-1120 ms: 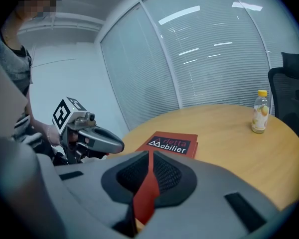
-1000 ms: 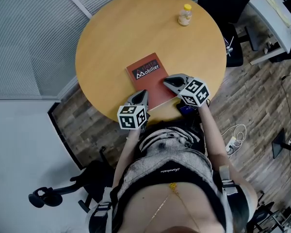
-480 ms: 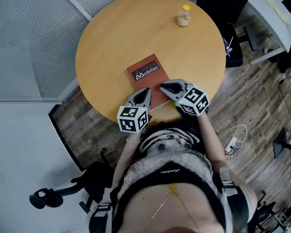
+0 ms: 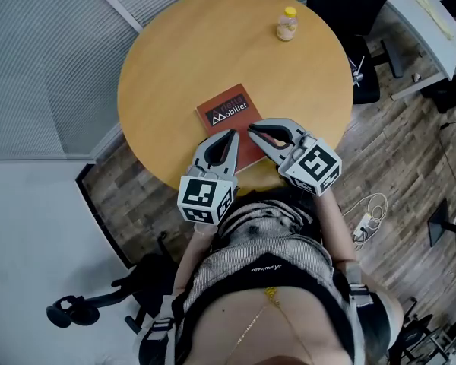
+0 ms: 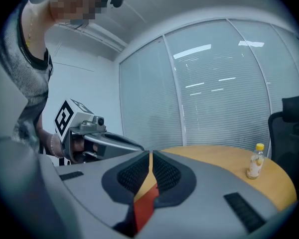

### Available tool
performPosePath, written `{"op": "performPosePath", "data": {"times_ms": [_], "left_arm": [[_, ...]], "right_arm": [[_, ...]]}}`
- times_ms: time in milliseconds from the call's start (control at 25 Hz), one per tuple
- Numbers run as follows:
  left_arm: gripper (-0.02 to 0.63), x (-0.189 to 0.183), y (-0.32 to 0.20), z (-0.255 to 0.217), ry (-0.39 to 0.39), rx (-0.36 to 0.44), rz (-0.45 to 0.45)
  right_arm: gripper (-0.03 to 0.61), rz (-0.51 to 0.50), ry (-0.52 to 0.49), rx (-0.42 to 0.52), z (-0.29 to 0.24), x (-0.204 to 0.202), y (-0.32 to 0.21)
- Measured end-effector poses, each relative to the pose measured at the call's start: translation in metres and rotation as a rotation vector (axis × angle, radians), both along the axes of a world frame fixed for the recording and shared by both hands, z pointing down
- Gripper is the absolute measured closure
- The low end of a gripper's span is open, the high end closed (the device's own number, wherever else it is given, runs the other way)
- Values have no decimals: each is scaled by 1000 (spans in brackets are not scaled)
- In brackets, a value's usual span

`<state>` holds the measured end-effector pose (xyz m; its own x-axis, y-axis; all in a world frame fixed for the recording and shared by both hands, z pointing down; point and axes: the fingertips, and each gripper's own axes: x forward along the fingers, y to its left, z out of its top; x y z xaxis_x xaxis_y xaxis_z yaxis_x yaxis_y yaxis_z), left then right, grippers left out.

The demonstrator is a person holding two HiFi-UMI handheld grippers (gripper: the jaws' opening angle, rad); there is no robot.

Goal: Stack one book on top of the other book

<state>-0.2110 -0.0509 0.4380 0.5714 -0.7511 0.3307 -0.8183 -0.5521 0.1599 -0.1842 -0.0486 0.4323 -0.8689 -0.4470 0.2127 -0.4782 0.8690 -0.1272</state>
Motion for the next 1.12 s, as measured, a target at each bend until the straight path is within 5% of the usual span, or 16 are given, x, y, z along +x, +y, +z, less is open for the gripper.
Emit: {"op": "performPosePath", "data": {"times_ms": [440, 1120], "left_arm": [[594, 5, 6, -27, 40, 37, 6], [594, 3, 6, -15, 50, 10, 10]], "right_arm": [[545, -69, 32, 103, -28, -4, 16], [546, -65, 68, 66, -16, -3, 16]]}}
